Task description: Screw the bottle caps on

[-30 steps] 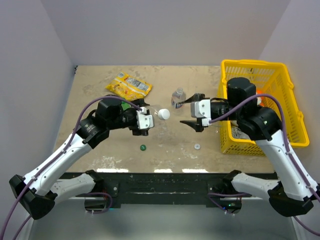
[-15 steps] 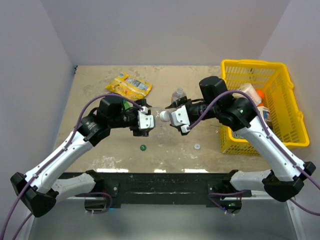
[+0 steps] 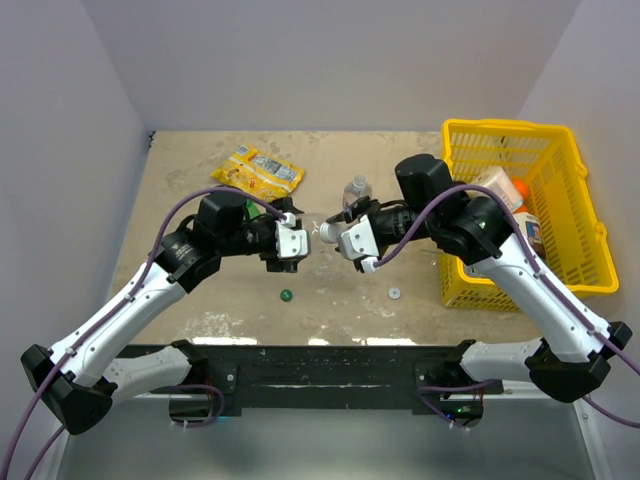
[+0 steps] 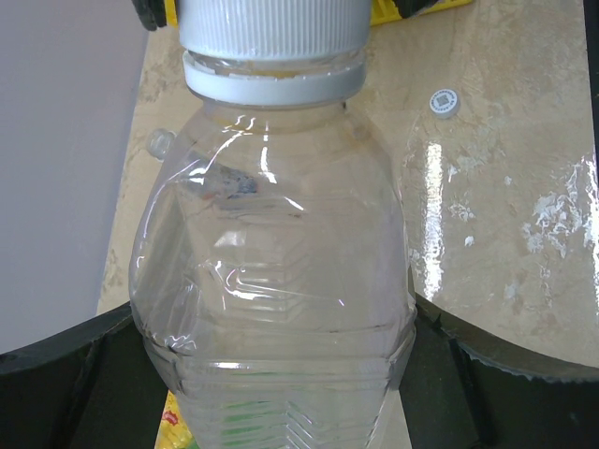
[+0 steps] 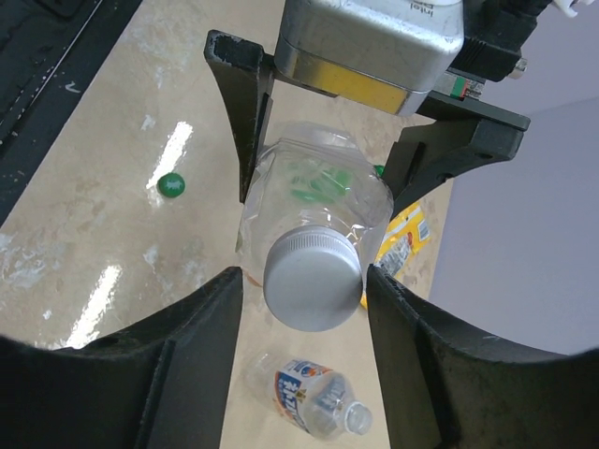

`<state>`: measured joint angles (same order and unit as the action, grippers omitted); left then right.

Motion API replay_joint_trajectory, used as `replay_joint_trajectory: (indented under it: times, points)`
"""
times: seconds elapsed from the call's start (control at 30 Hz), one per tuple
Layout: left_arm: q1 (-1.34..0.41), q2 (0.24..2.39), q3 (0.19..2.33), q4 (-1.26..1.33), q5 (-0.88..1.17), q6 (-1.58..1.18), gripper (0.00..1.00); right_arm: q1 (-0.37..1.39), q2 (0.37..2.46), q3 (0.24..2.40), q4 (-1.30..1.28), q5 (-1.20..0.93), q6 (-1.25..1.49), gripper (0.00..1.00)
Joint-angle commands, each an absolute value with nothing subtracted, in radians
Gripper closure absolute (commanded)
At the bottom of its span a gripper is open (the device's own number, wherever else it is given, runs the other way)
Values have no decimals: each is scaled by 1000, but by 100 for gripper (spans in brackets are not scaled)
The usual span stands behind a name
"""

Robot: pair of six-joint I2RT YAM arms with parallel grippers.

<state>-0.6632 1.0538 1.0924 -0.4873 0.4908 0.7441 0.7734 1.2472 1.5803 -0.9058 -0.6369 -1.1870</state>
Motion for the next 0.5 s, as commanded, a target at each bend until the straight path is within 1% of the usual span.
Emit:
replay_joint_trajectory:
  times: [0.0,0.2,0.23,0.3,0.4,0.43,0.47]
  points:
    - [-660,1035,1117,-445,495,756,100,784,1255,1614,-881,-624,-1192,44]
    - [-660,1037,1115,-443,492,768,100,790,1259,1609,-870,-618,-1190,46]
    - [-661,1037,1115,-445,491,775,100,792,1259,1609,-868,-618,-1190,49]
    - [-661,1037,1115,-445,486,779,100,793,1262,1612,-870,-614,-1190,52]
    - [-660,1034,1111,-428,485,782,100,796,1278,1614,-882,-603,-1187,66]
    - [-661,1029,1109,-419,479,784,100,798,1288,1617,-882,-600,-1152,80]
    - [-660,1026,1097,-402,448,782,100,798,1298,1618,-856,-592,-1114,86]
